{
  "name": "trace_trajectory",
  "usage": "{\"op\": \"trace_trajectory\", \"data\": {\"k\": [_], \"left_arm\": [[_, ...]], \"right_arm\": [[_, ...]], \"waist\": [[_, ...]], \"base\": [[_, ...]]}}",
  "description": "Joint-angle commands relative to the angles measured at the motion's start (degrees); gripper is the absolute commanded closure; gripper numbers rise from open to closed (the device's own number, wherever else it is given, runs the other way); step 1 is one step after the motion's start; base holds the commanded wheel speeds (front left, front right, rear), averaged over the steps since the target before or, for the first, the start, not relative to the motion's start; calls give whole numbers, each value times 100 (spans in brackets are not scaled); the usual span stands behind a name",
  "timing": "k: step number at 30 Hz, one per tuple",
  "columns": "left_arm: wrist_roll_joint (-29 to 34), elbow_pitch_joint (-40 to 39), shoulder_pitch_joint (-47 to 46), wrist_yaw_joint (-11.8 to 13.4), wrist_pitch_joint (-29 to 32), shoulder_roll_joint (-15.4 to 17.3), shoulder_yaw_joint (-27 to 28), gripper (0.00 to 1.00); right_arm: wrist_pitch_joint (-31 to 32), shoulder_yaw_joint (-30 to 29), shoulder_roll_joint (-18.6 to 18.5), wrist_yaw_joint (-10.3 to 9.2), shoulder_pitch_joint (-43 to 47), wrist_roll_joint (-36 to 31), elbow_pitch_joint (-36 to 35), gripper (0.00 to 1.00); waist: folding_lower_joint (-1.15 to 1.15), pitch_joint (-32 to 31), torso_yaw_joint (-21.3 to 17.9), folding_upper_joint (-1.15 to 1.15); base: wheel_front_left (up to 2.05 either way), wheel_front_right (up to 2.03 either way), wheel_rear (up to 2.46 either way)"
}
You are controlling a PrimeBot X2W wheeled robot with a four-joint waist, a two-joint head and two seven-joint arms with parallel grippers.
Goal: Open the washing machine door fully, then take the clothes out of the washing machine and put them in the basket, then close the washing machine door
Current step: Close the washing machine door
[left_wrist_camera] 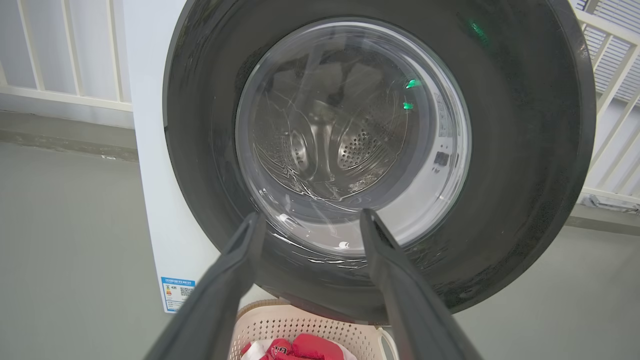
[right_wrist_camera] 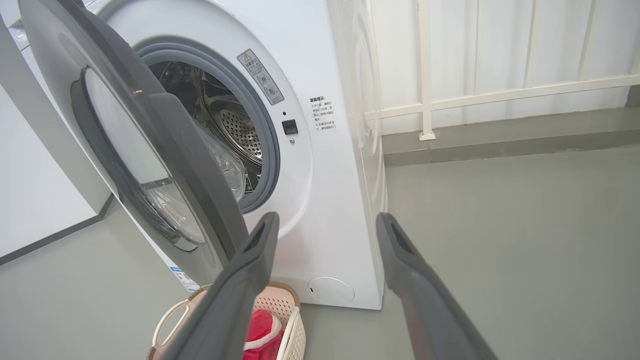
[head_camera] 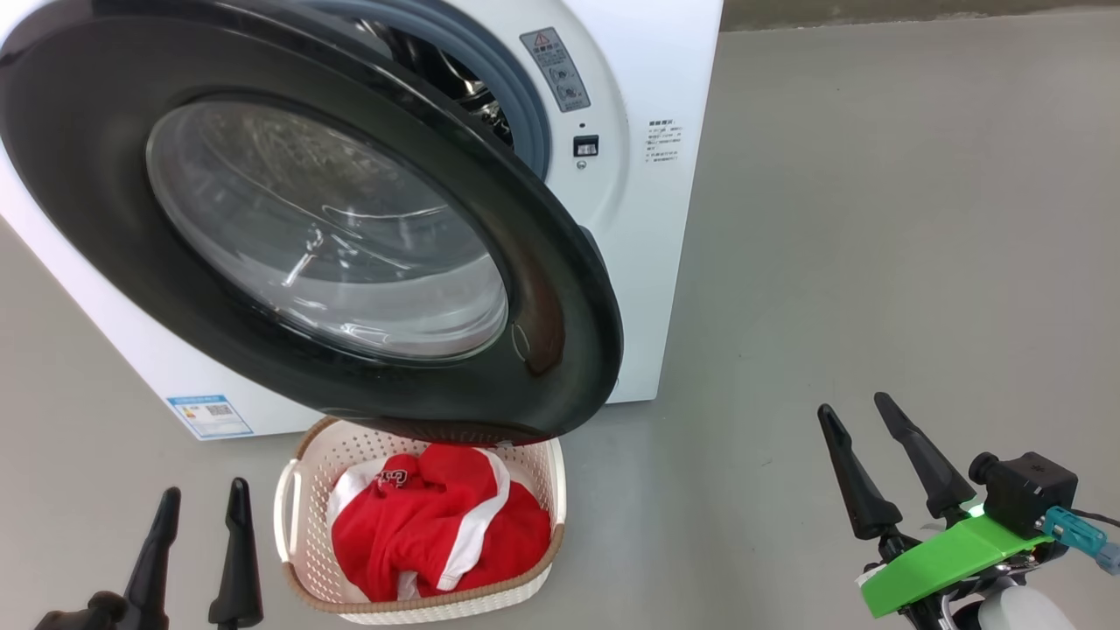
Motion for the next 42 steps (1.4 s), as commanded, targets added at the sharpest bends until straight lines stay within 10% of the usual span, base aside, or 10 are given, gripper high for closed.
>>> {"op": "trace_trajectory", "data": {"k": [1,16,20,26,42], "left_arm": [[-33,-167,-141,-17,-53,106,182,0],[-113,-210,-185,-17,-53,104,143,0],[-116,-195,-191,-17,-53,102,144,0],[-81,-185,-196,-17,-53,112,125,0],[-144,-153,-253,-17,-53,98,-37,0]], "right_arm": [[-69,111,-86,16,-100,22,-121,0],[-69,-10,-26,16,-68,-12,-255,0],[-69,-54,1,16,-76,-11,-311,56],[-69,-16,-24,16,-210,-40,-411,100],[-69,766,-365,16,-1246,-55,-850,100]], "waist": [[0,-7,-2,0],[0,25,41,0],[0,15,73,0],[0,0,149,0],[0,-59,577,0]], "base": [[0,0,0],[0,0,0],[0,0,0],[0,0,0],[0,0,0]]}}
